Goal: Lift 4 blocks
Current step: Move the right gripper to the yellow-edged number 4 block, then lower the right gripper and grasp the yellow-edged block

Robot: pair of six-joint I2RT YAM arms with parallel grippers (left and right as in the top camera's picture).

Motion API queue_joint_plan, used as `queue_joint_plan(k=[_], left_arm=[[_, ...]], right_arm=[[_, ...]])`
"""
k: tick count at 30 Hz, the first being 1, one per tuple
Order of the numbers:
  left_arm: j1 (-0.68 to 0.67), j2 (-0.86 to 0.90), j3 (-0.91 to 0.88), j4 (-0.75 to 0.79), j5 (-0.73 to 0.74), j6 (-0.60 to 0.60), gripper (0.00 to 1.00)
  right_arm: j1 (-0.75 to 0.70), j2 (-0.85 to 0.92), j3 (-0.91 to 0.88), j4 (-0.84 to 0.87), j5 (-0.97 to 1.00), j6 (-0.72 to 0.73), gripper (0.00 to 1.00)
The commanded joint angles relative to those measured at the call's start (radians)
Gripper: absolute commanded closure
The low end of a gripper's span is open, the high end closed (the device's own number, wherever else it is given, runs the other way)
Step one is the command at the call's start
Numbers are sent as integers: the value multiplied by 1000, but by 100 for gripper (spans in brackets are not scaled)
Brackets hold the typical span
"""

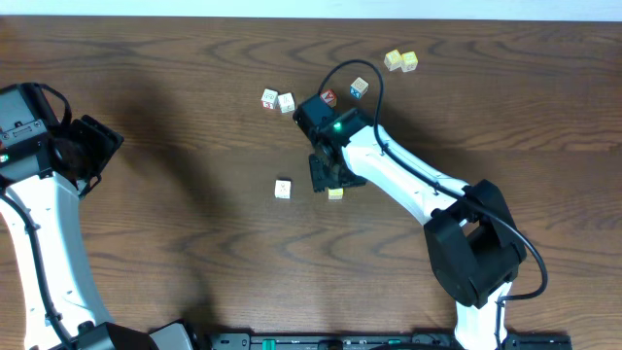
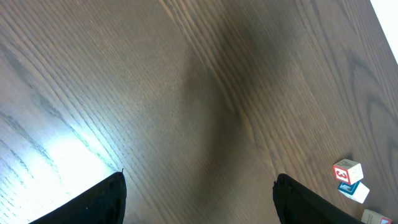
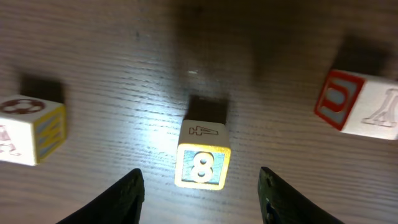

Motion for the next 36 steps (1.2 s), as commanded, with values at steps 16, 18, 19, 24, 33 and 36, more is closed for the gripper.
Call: queue_joint_plan(k=[16,18,19,24,33,36], left_arm=[[3,8,6,-2,-6,-1,24],[3,8,6,-2,-6,-1,24],[3,8,6,-2,-6,-1,24],[3,8,6,-2,-6,-1,24],[3,8,6,-2,-6,-1,24],[3,8,6,-2,-6,-1,24]], right_arm=[[9,5,-148,128,10,49,51],[9,5,-150,134,10,49,53],[9,8,-150,138,10,49,54],[9,10,-150,155,11,36,58],[9,11,-150,176,34,16,61],[9,13,-151,179,35,15,61]])
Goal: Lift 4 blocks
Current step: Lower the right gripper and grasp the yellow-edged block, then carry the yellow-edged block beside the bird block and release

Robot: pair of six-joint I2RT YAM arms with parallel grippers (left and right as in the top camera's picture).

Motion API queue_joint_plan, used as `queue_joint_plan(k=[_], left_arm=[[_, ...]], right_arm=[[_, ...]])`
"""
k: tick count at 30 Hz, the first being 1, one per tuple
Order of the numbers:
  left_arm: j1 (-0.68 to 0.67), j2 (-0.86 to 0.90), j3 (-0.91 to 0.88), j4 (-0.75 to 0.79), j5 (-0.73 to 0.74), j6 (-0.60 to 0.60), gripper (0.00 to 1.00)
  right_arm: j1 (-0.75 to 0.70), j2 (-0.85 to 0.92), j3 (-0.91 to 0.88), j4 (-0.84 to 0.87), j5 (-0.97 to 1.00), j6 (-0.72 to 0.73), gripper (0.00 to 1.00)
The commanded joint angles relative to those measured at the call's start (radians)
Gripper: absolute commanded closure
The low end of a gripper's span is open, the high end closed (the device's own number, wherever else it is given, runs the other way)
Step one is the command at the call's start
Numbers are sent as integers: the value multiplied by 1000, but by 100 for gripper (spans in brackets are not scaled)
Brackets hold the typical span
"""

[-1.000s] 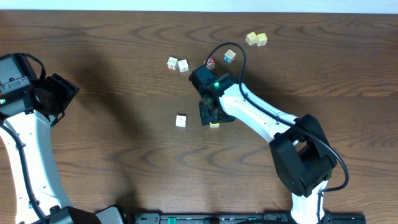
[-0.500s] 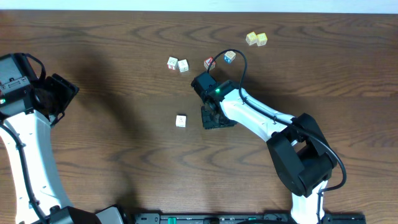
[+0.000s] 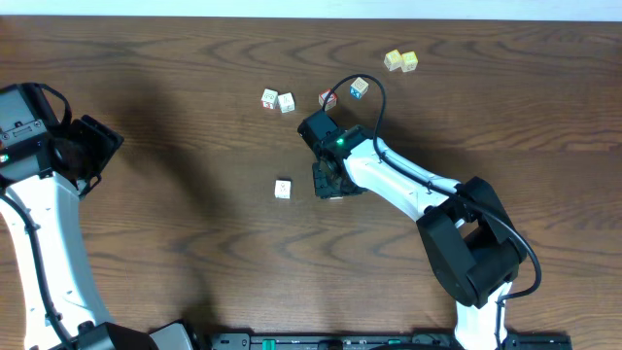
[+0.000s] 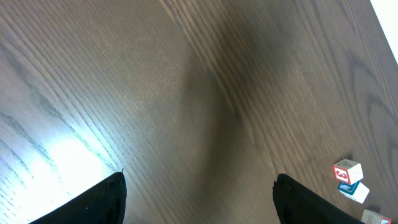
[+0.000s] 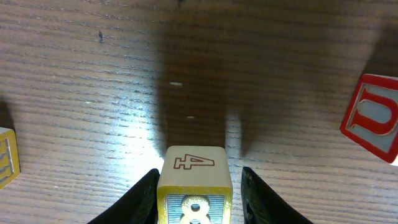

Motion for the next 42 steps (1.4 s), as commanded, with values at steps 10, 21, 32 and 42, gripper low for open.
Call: queue_joint_plan(k=[10,21,32,42], left_arm=[[3,8,6,-2,-6,0,24],[3,8,6,-2,-6,0,24],[3,8,6,-2,-6,0,24],[3,8,6,-2,-5,0,24]], right_arm=[[10,35,-10,14,17,-10,61],[-3,35,-6,17,17,-10,73],[-126,35,2,72,17,-14,74],[-144,35,2,99,9,-13,73]])
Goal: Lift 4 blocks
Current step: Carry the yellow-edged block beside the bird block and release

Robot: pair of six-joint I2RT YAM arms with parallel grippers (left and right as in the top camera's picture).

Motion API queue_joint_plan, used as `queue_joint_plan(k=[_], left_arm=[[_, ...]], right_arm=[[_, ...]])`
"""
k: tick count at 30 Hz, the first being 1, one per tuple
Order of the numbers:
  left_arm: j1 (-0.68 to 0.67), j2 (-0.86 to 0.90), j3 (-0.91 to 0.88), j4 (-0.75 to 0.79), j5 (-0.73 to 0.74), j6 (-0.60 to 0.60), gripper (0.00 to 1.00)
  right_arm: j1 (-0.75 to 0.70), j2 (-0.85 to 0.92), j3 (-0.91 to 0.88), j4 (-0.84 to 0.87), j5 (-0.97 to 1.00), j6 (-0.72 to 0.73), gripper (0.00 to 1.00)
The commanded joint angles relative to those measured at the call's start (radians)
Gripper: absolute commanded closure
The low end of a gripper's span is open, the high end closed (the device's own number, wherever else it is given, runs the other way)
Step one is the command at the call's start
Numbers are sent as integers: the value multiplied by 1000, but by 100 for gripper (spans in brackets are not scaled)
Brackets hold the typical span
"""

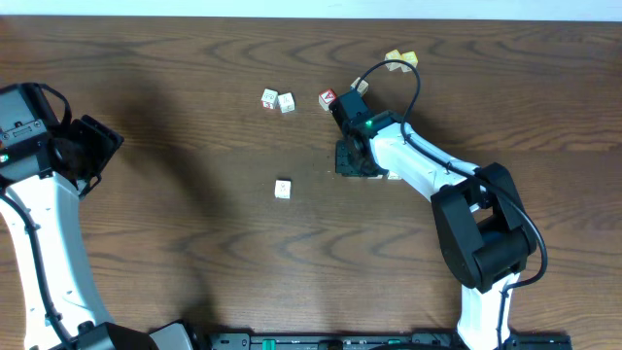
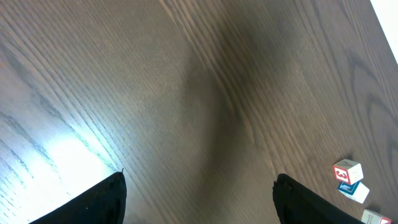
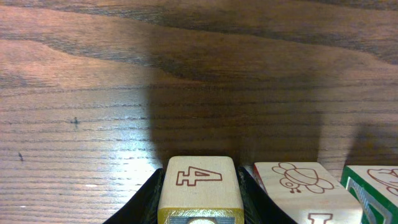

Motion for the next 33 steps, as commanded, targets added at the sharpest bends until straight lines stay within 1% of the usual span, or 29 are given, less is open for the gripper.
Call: queue_joint_plan(k=[1,23,33], left_arm=[[3,8,6,-2,-6,0,24],[3,8,6,-2,-5,0,24],[3,8,6,-2,-6,0,24]], right_arm=[[8,6,3,3,8,-7,73],[14,6,4,-21,-14,-7,71],[14,6,10,-24,-14,-7,64]])
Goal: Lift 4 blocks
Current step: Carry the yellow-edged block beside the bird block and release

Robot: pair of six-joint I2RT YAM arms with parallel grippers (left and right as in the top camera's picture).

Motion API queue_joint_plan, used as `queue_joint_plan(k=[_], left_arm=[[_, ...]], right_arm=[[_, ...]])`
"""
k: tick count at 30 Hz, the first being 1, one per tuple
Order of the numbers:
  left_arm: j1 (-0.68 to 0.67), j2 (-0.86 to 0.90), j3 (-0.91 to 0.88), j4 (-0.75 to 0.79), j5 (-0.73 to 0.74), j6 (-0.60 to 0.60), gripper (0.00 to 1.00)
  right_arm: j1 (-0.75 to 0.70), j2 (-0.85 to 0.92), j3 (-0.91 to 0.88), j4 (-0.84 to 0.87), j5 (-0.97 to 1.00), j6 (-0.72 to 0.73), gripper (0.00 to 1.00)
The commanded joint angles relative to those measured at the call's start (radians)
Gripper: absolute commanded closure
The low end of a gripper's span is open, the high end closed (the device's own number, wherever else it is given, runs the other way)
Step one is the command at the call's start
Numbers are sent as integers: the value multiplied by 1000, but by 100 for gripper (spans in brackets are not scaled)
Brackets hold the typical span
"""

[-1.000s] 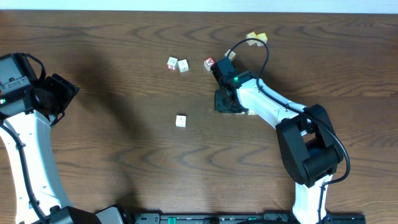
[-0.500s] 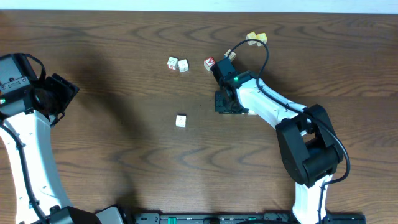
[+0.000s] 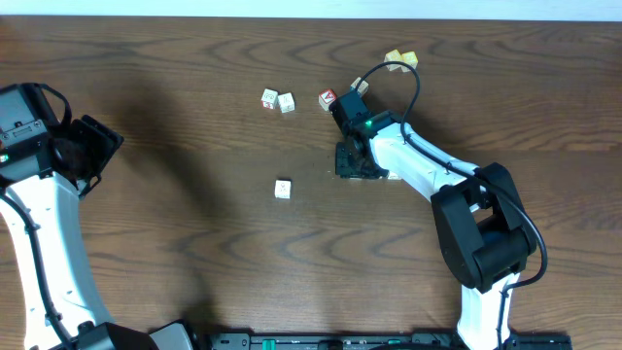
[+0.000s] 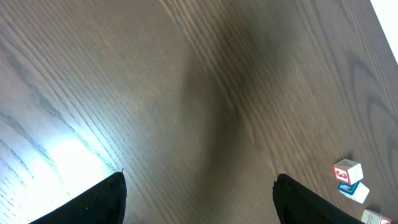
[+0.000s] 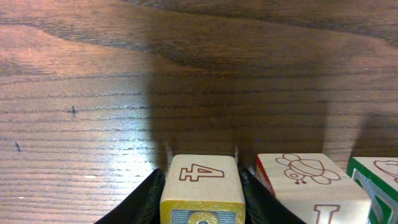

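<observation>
My right gripper (image 5: 200, 199) is shut on a yellow-edged wooden block (image 5: 200, 180) with a red "4" on top, its fingers pressed against both sides. Immediately to its right sit a block with a bee drawing (image 5: 305, 183) and a green-edged block (image 5: 376, 180). In the overhead view the right gripper (image 3: 356, 165) is right of the table's middle. My left gripper (image 4: 199, 199) is open over bare wood at the far left, holding nothing.
A lone pale block (image 3: 282, 189) lies left of the right gripper. Farther back are two pale blocks (image 3: 277, 100), a red one (image 3: 328, 98), a blue one (image 3: 358, 87) and a yellow pair (image 3: 400, 60). The left wrist view shows small blocks (image 4: 348, 174) at its lower right.
The right gripper, still shut on the "4" block, has shifted only slightly beside the bee block. The left arm has not moved.
The right gripper stood open above the "4" block near the table's middle. Then its fingers were around the block. Later it held the block farther right, beside the bee and green blocks, and it is still there now. The left arm stayed still.
</observation>
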Motion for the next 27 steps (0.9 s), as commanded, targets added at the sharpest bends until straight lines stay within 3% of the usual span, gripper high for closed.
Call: queue_joint_plan(k=[1,27], left_arm=[[3,8,6,-2,-5,0,24],[3,8,6,-2,-6,0,24]], right_arm=[[14,6,14,-10,2,-7,64],[16,6,197,-158,-57,-25,63]])
